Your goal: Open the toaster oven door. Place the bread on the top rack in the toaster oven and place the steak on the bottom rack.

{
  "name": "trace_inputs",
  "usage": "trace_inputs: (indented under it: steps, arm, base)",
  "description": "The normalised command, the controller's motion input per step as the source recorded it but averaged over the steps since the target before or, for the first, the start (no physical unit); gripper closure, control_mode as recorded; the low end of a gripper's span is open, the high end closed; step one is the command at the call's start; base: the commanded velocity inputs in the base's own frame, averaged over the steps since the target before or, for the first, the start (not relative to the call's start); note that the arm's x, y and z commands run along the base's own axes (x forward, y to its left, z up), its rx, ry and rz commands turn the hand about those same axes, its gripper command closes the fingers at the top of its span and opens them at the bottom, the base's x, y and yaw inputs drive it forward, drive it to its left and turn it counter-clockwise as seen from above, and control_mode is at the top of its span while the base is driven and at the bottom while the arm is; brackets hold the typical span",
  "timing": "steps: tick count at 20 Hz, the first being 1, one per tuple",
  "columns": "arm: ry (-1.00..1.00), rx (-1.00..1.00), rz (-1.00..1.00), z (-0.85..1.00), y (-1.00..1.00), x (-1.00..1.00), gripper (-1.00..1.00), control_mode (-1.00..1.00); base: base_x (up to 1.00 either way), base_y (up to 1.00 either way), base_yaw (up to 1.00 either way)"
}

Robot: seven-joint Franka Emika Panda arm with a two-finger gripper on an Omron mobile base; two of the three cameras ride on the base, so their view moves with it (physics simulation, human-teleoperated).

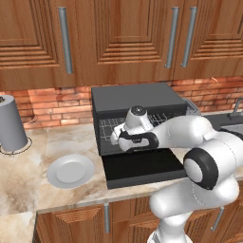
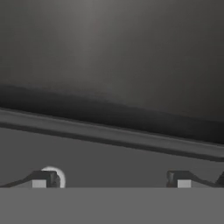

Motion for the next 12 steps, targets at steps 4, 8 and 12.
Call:
trace_inputs:
  steps: [4,8,12]
  arm:
    - [-0.01,0.00,0.07,0.58,0.16,-0.95,-1.00,-1.00]
    - [0.00,0.00,0.07,0.78,0.43,-0.96,-1.00,-1.00]
    - [0.00,-0.06,0.07,0.96,0.68,-0.88,-1.00,-1.00]
  base:
    - [0.00,0.00,0.00]
    - [0.00,0.00,0.00]
    - [0.00,0.00,0.00]
